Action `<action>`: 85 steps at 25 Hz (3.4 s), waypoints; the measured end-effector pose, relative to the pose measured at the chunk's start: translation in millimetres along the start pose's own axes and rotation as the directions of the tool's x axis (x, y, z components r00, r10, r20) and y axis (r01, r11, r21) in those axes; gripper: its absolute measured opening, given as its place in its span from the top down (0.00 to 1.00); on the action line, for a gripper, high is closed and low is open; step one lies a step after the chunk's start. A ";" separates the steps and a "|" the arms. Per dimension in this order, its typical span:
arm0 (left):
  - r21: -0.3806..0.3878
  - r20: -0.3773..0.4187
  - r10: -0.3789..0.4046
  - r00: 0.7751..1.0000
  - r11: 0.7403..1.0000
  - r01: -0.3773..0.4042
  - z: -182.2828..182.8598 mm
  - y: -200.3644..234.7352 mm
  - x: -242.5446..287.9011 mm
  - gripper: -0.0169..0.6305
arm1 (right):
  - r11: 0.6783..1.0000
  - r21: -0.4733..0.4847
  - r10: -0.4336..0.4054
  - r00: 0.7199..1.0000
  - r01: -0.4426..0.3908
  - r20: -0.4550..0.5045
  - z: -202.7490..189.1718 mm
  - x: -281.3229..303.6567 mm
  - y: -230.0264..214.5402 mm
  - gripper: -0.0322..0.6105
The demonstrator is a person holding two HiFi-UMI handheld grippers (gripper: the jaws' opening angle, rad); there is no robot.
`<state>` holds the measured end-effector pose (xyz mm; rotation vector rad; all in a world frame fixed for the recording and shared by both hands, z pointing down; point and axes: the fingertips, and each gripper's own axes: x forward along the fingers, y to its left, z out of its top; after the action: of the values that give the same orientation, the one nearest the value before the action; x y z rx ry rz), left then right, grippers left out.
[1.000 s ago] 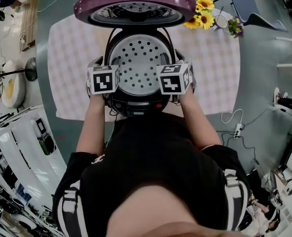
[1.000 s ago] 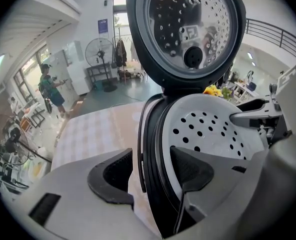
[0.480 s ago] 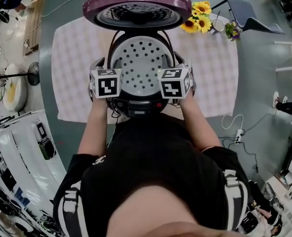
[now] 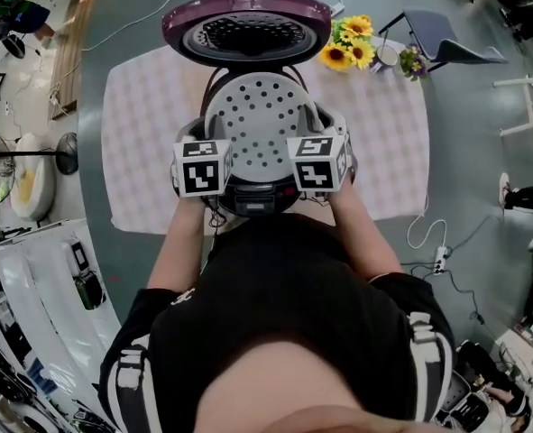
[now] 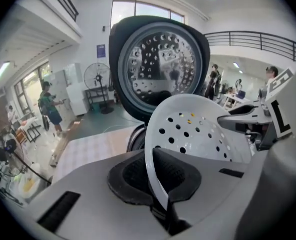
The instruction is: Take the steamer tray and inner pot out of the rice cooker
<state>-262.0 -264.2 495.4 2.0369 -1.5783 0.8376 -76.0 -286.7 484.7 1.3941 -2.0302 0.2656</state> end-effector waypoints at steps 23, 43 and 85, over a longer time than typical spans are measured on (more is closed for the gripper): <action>0.112 0.168 -0.218 0.961 0.973 0.201 52.9 -119.2 -38.2 0.95 | 0.968 0.121 -0.233 0.967 0.220 0.102 -25.1 -106.8 -98.3 0.88; 0.202 0.112 -0.312 0.943 0.937 0.286 58.1 -295.5 -3.1 0.95 | 0.933 0.259 -0.266 0.964 0.251 0.022 -144.0 -155.8 -227.1 0.89; 0.020 0.012 -0.249 0.969 0.968 0.248 39.6 -343.3 160.7 0.95 | 0.878 0.472 -0.044 0.995 0.081 -0.089 -227.8 -14.6 -312.4 0.92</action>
<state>104.5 -314.2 587.0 2.2004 -1.2901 0.7464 296.0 -289.9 590.9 1.7063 -1.9264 0.8244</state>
